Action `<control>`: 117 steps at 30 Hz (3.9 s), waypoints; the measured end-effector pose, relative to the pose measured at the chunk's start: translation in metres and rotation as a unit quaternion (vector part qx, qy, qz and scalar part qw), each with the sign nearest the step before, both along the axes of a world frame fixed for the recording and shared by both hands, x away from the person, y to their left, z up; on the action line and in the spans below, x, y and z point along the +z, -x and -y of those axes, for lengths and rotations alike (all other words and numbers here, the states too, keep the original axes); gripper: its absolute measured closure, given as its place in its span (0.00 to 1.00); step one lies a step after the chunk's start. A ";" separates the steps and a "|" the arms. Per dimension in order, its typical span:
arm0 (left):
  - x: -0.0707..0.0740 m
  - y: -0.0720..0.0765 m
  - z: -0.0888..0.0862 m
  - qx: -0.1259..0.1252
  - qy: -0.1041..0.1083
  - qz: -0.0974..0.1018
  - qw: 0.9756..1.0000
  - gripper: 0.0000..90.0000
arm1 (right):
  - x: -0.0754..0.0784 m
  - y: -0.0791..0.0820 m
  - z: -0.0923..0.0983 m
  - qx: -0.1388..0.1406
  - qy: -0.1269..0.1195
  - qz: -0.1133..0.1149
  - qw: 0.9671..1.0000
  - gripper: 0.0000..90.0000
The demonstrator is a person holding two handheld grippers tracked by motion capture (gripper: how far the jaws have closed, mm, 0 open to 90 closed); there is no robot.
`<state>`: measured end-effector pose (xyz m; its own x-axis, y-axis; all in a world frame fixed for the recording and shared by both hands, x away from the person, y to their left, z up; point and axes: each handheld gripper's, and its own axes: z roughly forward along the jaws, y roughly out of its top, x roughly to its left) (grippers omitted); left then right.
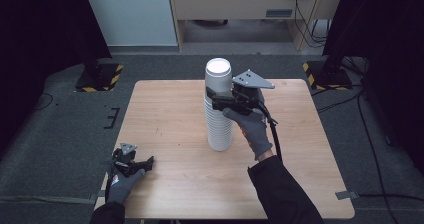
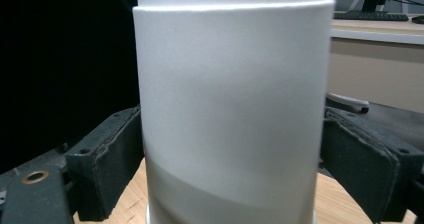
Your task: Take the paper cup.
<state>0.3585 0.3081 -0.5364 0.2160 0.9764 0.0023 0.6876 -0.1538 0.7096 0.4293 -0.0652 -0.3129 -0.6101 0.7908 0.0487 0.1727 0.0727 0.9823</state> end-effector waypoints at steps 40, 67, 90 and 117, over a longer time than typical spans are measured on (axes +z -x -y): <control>0.000 0.000 0.000 -0.001 0.000 0.000 1.000 0.06 | 0.022 -0.004 -0.001 0.001 -0.025 0.010 1.000 0.18; 0.000 0.000 0.000 -0.001 0.000 0.000 1.000 0.06 | 0.054 0.002 0.009 0.005 -0.075 0.040 0.996 0.18; 0.000 0.000 0.000 -0.001 0.000 0.000 1.000 0.06 | 0.074 0.018 0.048 -0.014 -0.105 0.059 0.993 0.18; 0.000 0.000 0.000 -0.001 0.000 0.000 1.000 0.06 | 0.019 0.053 0.111 -0.046 -0.103 0.017 0.993 0.18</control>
<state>0.3586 0.3079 -0.5365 0.2171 0.9762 0.0023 0.6878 -0.1546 0.7092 0.3764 -0.1763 -0.2941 -0.5400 0.8185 0.1962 0.1356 -0.1455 0.9800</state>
